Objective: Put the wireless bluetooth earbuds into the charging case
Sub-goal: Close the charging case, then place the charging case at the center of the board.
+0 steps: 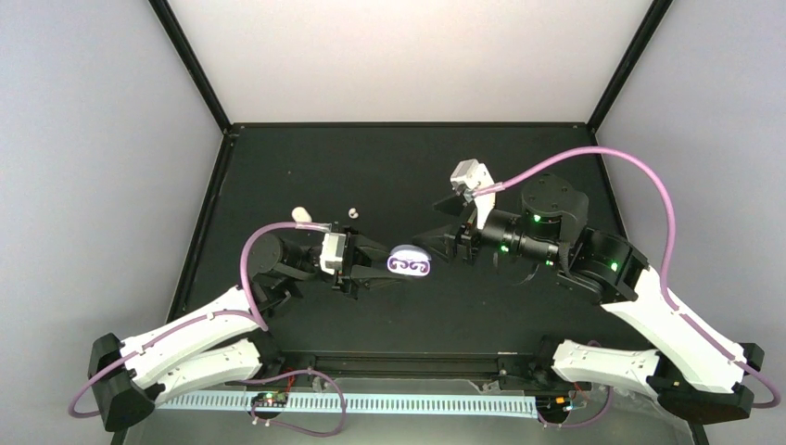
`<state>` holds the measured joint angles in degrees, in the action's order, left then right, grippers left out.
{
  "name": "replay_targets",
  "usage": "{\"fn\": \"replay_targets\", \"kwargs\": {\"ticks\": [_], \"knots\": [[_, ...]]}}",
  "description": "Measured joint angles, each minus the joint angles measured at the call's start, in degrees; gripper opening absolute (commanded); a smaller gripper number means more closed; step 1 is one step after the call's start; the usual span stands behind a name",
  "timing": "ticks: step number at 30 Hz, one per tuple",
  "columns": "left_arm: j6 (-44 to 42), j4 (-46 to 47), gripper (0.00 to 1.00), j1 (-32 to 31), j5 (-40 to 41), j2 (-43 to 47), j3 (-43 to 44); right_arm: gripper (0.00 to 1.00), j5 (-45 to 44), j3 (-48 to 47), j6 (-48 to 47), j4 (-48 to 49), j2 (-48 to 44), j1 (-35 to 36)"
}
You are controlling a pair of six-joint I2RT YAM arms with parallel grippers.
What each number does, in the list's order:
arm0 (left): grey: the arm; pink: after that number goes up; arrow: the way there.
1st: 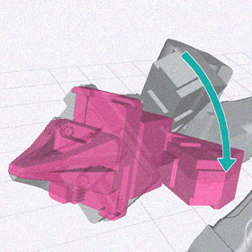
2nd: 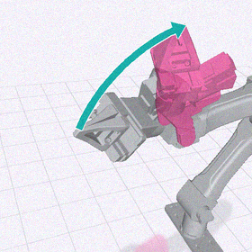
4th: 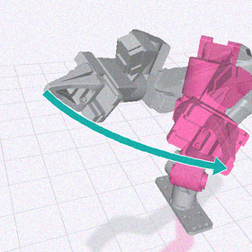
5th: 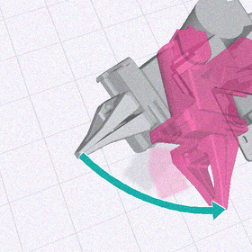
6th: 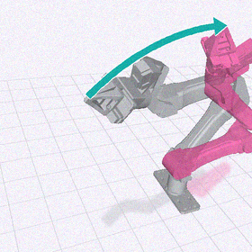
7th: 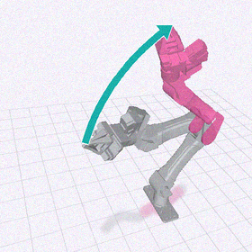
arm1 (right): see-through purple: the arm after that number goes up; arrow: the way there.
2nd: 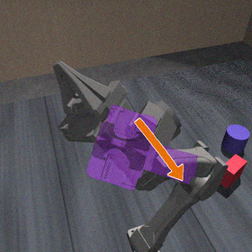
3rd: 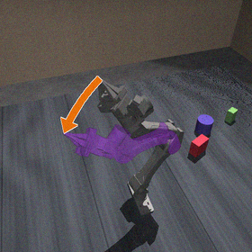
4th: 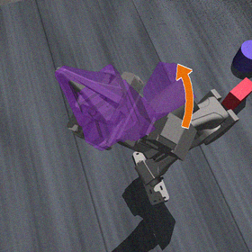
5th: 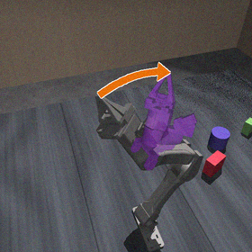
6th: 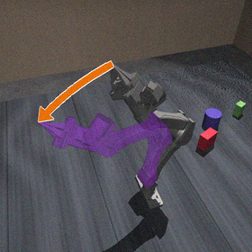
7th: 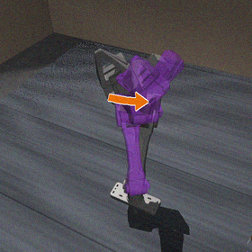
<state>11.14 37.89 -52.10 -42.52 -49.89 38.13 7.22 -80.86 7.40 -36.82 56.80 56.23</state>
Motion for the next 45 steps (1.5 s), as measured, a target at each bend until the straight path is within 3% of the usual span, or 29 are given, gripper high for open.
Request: {"fn": "replay_targets", "kwargs": {"ticks": [14, 16, 23, 27, 33, 45], "knots": [[-0.02, -0.61, 0.02, 0.00, 1.14, -0.46, 0.00, 0.73, 4.24, 0.76, -0.22, -0.02, -0.52, -0.02], [-0.17, -0.94, 0.01, 0.00, 2.12, -0.46, 0.00, 0.76, 1.51, 1.84, 0.07, 0.70, -1.64, 0.00], [2.12, -10.56, 0.02, 1.86, 12.98, -4.90, 2.29, 0.77, -22.21, 8.61, 3.06, 3.10, -8.68, -0.07], [9.88, -15.30, 0.02, 8.33, 16.65, -15.63, 5.55, 0.78, -30.32, 13.49, 5.25, 3.72, -7.87, -0.07], [18.38, -22.03, 0.02, 15.91, 17.11, -33.62, 13.38, 0.79, -34.60, 26.27, 7.78, 3.26, -11.10, -0.07], [20.20, -31.17, 0.02, 21.59, 14.64, -62.73, 41.22, 0.79, -32.94, 36.35, 12.00, 3.85, -16.63, -0.07]]}}
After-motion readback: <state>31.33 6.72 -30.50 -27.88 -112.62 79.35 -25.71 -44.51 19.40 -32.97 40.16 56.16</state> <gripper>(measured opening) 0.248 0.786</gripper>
